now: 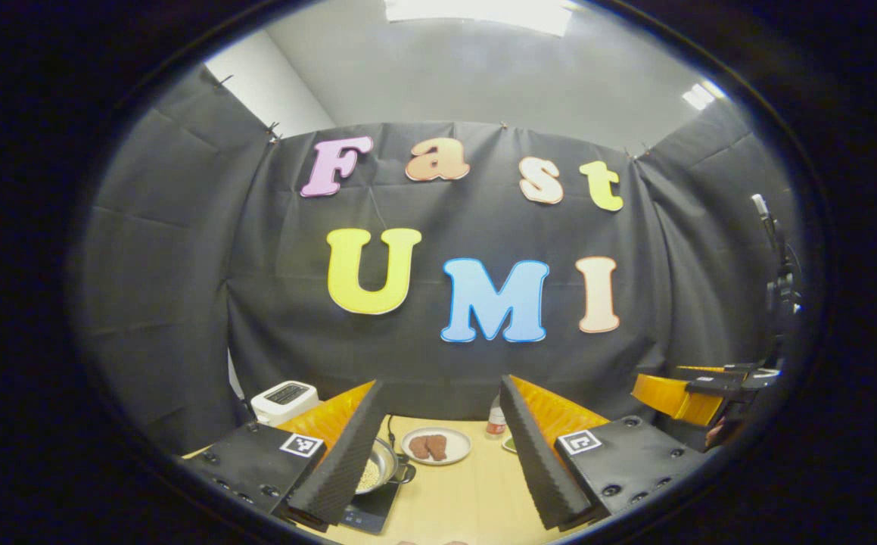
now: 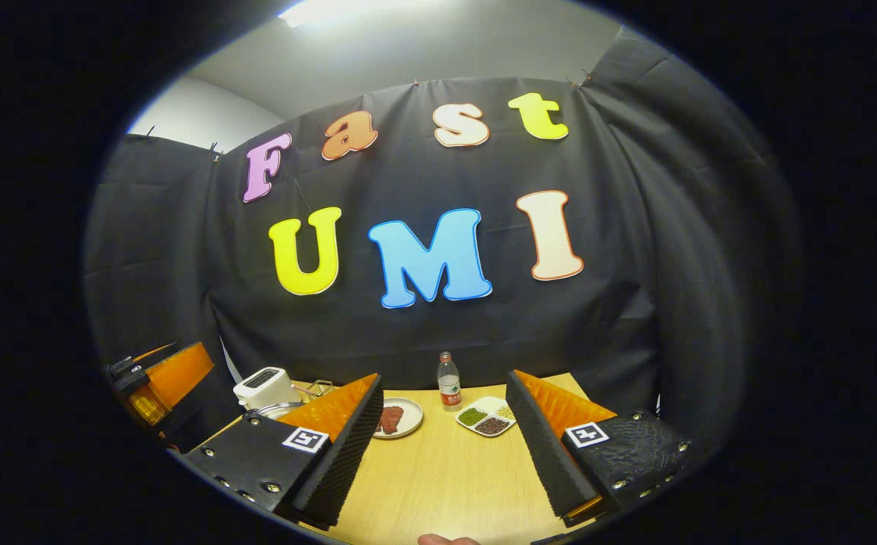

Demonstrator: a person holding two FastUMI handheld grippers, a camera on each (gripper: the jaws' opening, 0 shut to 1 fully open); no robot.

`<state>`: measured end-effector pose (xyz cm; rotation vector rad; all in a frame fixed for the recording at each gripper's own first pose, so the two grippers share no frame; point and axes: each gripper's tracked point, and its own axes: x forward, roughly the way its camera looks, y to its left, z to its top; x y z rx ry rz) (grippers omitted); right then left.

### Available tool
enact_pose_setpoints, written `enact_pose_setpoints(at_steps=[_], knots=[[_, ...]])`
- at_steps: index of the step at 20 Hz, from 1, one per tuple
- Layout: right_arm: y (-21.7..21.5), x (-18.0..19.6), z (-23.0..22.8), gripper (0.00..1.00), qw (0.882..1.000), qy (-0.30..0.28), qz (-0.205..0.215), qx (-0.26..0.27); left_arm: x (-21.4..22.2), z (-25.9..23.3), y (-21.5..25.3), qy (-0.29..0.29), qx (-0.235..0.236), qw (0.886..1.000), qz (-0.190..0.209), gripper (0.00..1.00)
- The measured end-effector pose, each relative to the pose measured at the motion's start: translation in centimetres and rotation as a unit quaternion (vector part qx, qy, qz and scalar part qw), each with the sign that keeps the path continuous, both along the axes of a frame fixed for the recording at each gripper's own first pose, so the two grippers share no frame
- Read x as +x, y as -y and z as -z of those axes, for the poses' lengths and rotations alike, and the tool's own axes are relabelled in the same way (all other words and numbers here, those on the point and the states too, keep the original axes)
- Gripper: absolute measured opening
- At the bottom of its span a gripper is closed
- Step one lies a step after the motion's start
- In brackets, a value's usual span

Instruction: First push the handle of the pot to place it horizontally, then grasp the pot with both hands and set it on the induction cooktop.

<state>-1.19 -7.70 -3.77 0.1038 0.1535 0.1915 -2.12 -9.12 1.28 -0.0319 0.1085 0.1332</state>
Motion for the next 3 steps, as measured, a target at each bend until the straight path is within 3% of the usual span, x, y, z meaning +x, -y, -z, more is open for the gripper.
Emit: enact_pose_setpoints(at_steps=[3], knots=[[0.73, -0.61, -0.41, 0.98, 1.000, 0.003, 0.023, 0.003, -0.32, -0.76, 0.96, 0.011, -0.006, 1.000, 0.020, 0.97]])
